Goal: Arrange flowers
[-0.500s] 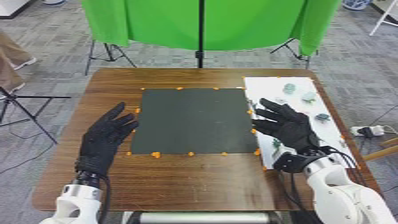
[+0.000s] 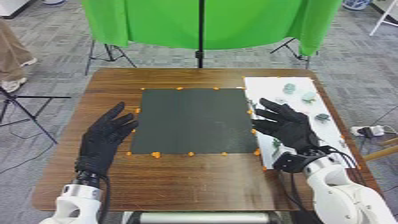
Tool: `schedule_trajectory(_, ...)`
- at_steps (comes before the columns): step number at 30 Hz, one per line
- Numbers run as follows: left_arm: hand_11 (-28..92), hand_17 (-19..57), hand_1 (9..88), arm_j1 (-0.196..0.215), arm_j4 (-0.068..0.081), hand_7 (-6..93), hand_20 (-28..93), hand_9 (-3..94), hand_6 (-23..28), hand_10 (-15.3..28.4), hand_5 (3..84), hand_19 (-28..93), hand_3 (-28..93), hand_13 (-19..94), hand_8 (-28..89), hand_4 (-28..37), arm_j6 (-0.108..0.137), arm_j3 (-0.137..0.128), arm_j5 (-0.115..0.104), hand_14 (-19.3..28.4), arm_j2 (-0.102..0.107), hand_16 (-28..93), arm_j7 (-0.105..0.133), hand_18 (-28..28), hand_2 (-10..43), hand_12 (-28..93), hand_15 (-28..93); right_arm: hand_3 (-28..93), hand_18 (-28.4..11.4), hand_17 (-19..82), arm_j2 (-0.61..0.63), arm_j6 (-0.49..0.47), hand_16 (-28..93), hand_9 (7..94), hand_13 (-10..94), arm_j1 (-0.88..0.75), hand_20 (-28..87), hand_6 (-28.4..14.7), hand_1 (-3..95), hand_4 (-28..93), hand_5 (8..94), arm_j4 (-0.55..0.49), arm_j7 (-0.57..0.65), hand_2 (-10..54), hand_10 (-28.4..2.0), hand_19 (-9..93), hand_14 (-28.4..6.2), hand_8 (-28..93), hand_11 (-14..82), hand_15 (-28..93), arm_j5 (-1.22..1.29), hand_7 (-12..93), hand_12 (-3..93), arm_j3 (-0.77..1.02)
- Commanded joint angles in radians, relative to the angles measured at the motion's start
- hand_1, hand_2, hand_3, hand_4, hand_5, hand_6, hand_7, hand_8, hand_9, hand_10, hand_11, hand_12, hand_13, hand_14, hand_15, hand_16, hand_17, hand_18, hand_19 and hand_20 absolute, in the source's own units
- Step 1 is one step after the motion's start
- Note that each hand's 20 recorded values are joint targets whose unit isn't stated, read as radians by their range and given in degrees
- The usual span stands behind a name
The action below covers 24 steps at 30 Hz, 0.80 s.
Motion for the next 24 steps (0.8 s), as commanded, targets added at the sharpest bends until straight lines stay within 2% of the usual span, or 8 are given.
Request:
schedule_trajectory(1,25,-11.6,26.8,0.015,-0.005,12.0,16,33.5,8.3,19.6,35.0,41,74,22,-9,-20.1,0.023,0.002,-0.010,24.2,0.013,-6,0.019,19.9,9.6,12,47,83,-22.2,11,0.114,0.279,13,47.9,42,-0.026,24,0.6,16.7,-28,45.4,-0.119,0.023,9.4,-16.6,58,-18.1,-13,18.3,38,-0.446,15,12.9,-0.081)
schedule_trajectory(5,25,-11.6,26.8,0.024,-0.009,11.9,16,33.4,8.3,19.6,35.1,41,74,22,-9,-20.1,0.030,0.000,-0.013,24.1,0.026,-6,0.035,19.9,9.5,12,47,81,-23.2,21,0.207,0.361,7,50.7,50,0.026,29,-4.6,22.2,-27,44.5,-0.196,0.298,3.2,-18.7,78,-16.2,-14,39.3,62,-0.766,19,14.0,-0.146)
schedule_trajectory(8,25,-11.6,26.8,0.023,-0.011,11.9,16,33.4,8.3,19.6,35.1,41,74,22,-9,-20.1,0.034,-0.005,-0.015,24.2,0.031,-6,0.042,19.9,9.5,12,47,79,-22.5,26,0.268,0.366,7,54.5,55,0.009,31,-7.1,25.2,-25,48.8,-0.228,0.470,0.5,-20.2,86,-15.7,-14,46.2,70,-1.046,19,15.3,-0.175)
schedule_trajectory(12,25,-11.6,26.8,0.024,-0.013,11.9,16,33.5,8.4,19.7,35.1,41,74,22,-9,-20.1,0.041,-0.008,-0.019,24.2,0.047,-6,0.057,19.9,9.5,12,47,79,-23.4,29,0.284,0.235,9,58.3,59,-0.005,32,-8.1,27.4,-24,54.5,-0.268,0.624,-2.1,-20.3,90,-14.9,-14,51.3,73,-1.122,20,17.0,-0.157)
schedule_trajectory(13,25,-11.6,26.7,0.025,-0.013,12.0,16,33.5,8.4,19.6,35.0,41,74,22,-9,-20.1,0.042,-0.011,-0.019,24.2,0.047,-6,0.055,19.9,9.5,12,47,78,-23.6,30,0.284,0.169,9,59.4,60,0.000,32,-8.2,28.1,-24,55.5,-0.269,0.662,-2.4,-20.4,91,-14.9,-14,52.0,74,-1.148,20,17.2,-0.157)
schedule_trajectory(15,25,-11.6,26.7,0.030,-0.013,11.9,16,33.5,8.4,19.6,35.1,41,74,22,-9,-20.1,0.054,-0.004,-0.028,24.2,0.063,-6,0.080,19.9,9.5,12,47,77,-24.3,32,0.291,0.102,10,60.8,62,0.010,33,-8.4,29.5,-23,57.3,-0.264,0.732,-3.2,-20.4,92,-14.8,-13,53.0,74,-1.174,20,17.6,-0.172)
schedule_trajectory(19,25,-11.6,26.8,0.030,-0.010,11.9,16,33.6,8.4,19.6,35.1,41,74,22,-9,-20.2,0.051,-0.004,-0.029,24.1,0.066,-6,0.086,19.9,9.6,12,47,76,-25.0,33,0.297,-0.025,10,62.9,63,0.033,32,-9.4,31.2,-22,59.1,-0.233,0.824,-4.4,-20.9,93,-15.0,-13,52.4,74,-1.250,20,17.7,-0.214)
schedule_trajectory(24,26,-11.6,26.8,0.028,-0.008,12.0,16,33.5,8.4,19.6,35.1,41,74,23,-9,-20.0,0.045,-0.004,-0.025,24.1,0.061,-6,0.079,19.9,9.5,12,47,75,-26.3,35,0.312,-0.100,11,64.0,66,0.077,33,-11.0,33.1,-22,60.9,-0.185,0.896,-6.3,-21.7,93,-15.1,-12,51.9,74,-1.334,18,18.2,-0.299)
